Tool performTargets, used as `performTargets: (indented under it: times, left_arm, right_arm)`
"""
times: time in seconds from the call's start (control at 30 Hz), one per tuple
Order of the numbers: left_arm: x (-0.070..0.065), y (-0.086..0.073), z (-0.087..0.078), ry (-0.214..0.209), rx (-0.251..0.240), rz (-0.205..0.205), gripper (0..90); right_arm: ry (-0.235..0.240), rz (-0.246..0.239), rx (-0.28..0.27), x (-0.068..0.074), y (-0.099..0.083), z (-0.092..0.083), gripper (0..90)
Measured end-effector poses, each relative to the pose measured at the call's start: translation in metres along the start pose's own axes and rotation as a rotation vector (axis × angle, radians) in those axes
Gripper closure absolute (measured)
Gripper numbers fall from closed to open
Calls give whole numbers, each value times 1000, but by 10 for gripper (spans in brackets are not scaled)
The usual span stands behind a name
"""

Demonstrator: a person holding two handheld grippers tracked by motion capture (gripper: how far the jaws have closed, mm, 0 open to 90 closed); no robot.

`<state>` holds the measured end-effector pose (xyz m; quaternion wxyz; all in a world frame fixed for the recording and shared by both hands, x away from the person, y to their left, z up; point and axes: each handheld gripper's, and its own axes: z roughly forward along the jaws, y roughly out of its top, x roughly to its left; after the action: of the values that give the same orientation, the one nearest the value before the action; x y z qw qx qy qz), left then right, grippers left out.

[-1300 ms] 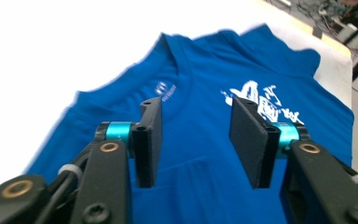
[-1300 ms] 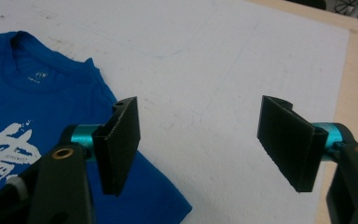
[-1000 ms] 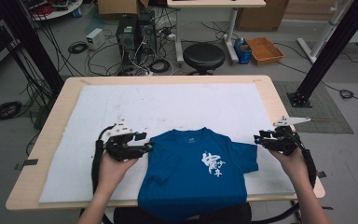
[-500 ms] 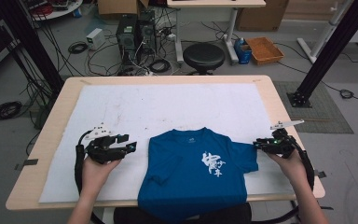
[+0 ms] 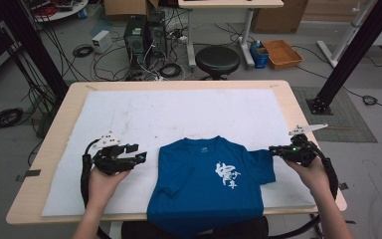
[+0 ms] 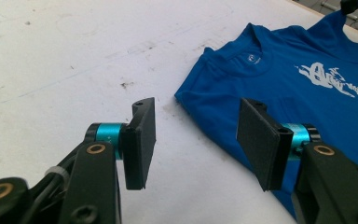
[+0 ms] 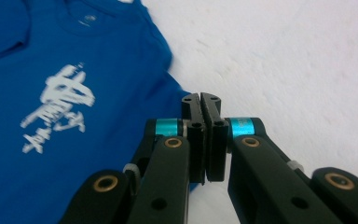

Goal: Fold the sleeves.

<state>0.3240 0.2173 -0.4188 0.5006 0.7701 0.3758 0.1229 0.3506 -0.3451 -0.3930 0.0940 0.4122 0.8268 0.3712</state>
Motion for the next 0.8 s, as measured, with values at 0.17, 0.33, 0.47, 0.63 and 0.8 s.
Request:
performTargets:
  times: [0.17, 0.33, 0.47, 0.63, 0.8]
  left_arm:
    - [0, -1, 4, -5, 14, -5, 473]
    - [0, 0, 5, -14, 15, -3, 473]
    - [0, 0, 6, -23, 20, -10, 473]
    - [0, 0, 7, -29, 27, -9, 473]
    - [-1, -1, 10, -33, 34, -9, 473]
  right_arm:
    - [2, -52, 0, 31, 17, 0, 898]
    - [-4, -112, 1, 69, 34, 7, 898]
    - [-20, -160, 16, 94, 46, 21, 897]
    - [-12, -208, 43, 117, 52, 49, 896]
    - [4, -239, 34, 131, 50, 67, 849]
